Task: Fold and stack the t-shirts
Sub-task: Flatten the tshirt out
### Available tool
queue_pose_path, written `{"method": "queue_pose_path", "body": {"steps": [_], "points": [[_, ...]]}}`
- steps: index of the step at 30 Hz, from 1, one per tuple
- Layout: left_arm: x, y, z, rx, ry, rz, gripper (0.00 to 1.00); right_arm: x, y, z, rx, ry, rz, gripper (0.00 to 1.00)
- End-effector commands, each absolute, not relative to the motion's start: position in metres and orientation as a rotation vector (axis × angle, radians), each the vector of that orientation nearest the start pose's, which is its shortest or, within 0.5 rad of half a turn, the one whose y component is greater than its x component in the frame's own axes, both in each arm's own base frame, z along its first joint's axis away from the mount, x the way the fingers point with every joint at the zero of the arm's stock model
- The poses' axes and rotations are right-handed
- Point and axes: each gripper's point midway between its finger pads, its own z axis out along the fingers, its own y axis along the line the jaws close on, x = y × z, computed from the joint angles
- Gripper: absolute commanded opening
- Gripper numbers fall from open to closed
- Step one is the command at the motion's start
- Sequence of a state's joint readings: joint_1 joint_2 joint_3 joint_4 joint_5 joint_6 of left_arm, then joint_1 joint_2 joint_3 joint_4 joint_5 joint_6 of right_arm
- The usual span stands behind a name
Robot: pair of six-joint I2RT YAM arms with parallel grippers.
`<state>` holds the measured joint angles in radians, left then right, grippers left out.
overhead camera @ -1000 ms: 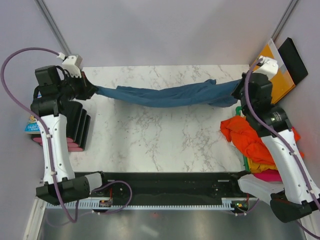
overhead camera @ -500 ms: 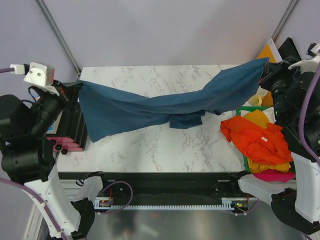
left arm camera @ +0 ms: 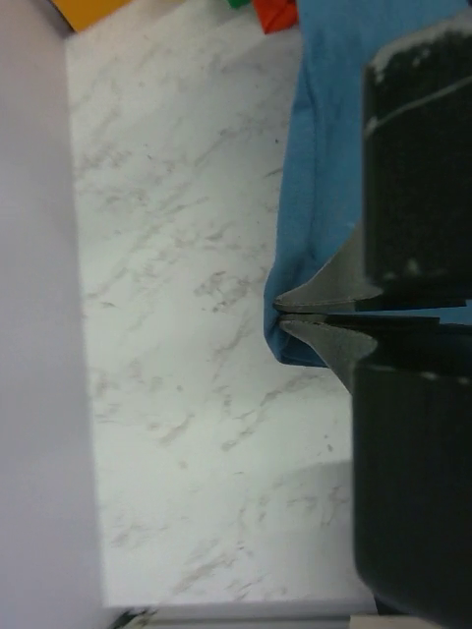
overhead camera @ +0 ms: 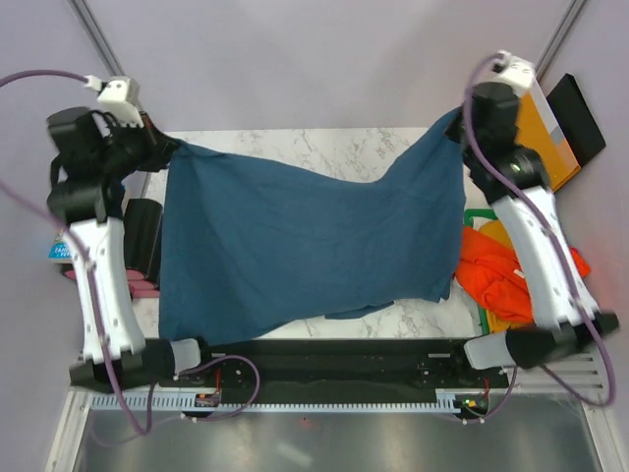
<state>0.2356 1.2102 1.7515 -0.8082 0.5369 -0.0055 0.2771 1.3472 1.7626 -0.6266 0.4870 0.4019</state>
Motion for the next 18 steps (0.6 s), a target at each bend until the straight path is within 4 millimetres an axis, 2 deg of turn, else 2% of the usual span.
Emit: {"method": "queue_pose_path", "body": {"steps": [1,2,3,4,5,6,7,8,9,10,11,12,13,14,15,16,17,18], "points": [[0.406,0.015,0.365,0.112,1.945,-0.281,0.02,0.48,0.05,0.355,0.495,1.84,-0.007,0.0],[0.418,0.017,0.358,0.112,1.956,-0.284,0.02,0.491,0.05,0.353,0.484,1.845,-0.027,0.0],[0.429,0.014,0.352,0.118,1.965,-0.288,0.02,0.503,0.05,0.373,0.492,1.801,-0.019,0.0],[0.452,0.019,0.34,0.108,1.988,-0.278,0.02,0.527,0.053,0.347,0.482,1.853,-0.055,0.0],[0.462,0.018,0.338,0.113,1.99,-0.28,0.02,0.539,0.053,0.347,0.478,1.851,-0.068,0.0],[0.473,0.011,0.336,0.133,1.992,-0.286,0.02,0.547,0.051,0.38,0.474,1.79,-0.057,0.0],[0.485,0.012,0.331,0.128,2.002,-0.27,0.02,0.572,0.055,0.354,0.462,1.831,-0.07,0.0],[0.504,0.01,0.331,0.138,1.995,-0.274,0.02,0.581,0.047,0.369,0.481,1.784,-0.039,0.0],[0.515,0.003,0.332,0.144,1.991,-0.285,0.02,0.596,0.048,0.356,0.494,1.786,-0.019,0.0],[0.526,0.003,0.351,0.148,1.944,-0.262,0.02,0.603,0.049,0.356,0.492,1.778,-0.004,0.0],[0.542,0.001,0.334,0.139,1.975,-0.275,0.02,0.609,0.048,0.363,0.493,1.751,0.008,0.0],[0.55,-0.006,0.336,0.143,1.968,-0.287,0.02,0.619,0.045,0.357,0.504,1.739,0.02,0.0],[0.557,-0.009,0.361,0.158,1.907,-0.275,0.02,0.623,0.045,0.359,0.503,1.729,0.037,0.0],[0.564,-0.011,0.362,0.16,1.897,-0.267,0.02,0.626,0.046,0.368,0.497,1.702,0.066,0.0],[0.572,-0.023,0.36,0.195,1.889,-0.259,0.02,0.63,0.048,0.376,0.493,1.671,0.088,0.0],[0.576,-0.027,0.379,0.213,1.838,-0.236,0.02,0.63,0.048,0.389,0.486,1.638,0.107,0.0],[0.578,-0.032,0.39,0.23,1.807,-0.233,0.02,0.629,0.052,0.403,0.468,1.606,0.142,0.0],[0.583,-0.039,0.397,0.248,1.777,-0.232,0.02,0.624,0.052,0.431,0.462,1.535,0.173,0.0]]}}
